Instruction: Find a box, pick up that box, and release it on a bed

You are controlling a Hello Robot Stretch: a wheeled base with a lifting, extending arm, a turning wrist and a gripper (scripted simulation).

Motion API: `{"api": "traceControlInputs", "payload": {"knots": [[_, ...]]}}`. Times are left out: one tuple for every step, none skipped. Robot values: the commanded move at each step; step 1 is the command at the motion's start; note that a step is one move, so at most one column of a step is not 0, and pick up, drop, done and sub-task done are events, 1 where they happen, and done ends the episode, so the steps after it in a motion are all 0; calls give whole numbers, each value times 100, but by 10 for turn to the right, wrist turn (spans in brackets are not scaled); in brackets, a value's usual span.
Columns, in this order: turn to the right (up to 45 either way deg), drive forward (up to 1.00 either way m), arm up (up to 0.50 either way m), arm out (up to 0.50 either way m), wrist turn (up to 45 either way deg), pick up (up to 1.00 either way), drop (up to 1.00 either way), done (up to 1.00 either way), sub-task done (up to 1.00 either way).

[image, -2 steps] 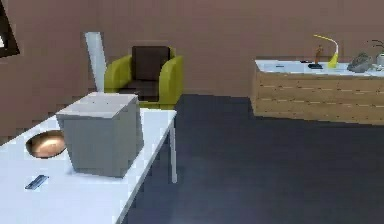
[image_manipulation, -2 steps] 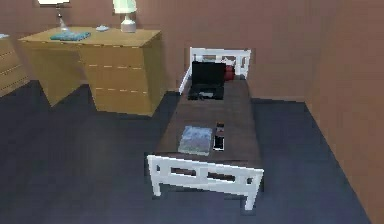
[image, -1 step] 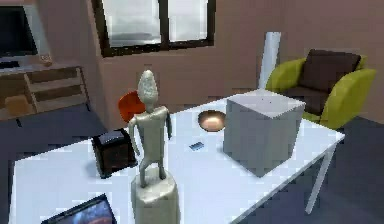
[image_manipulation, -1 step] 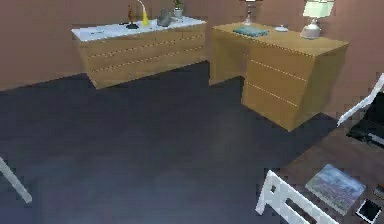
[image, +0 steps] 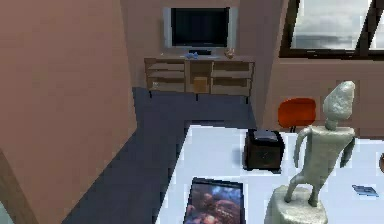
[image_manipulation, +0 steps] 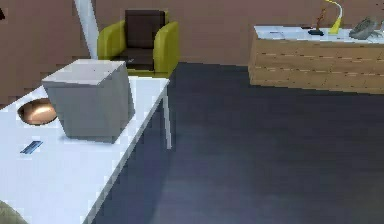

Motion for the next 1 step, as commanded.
{"api": "traceControlInputs", "payload": {"knots": [[-180,0,0,0,0,0,0,0,0]]}}
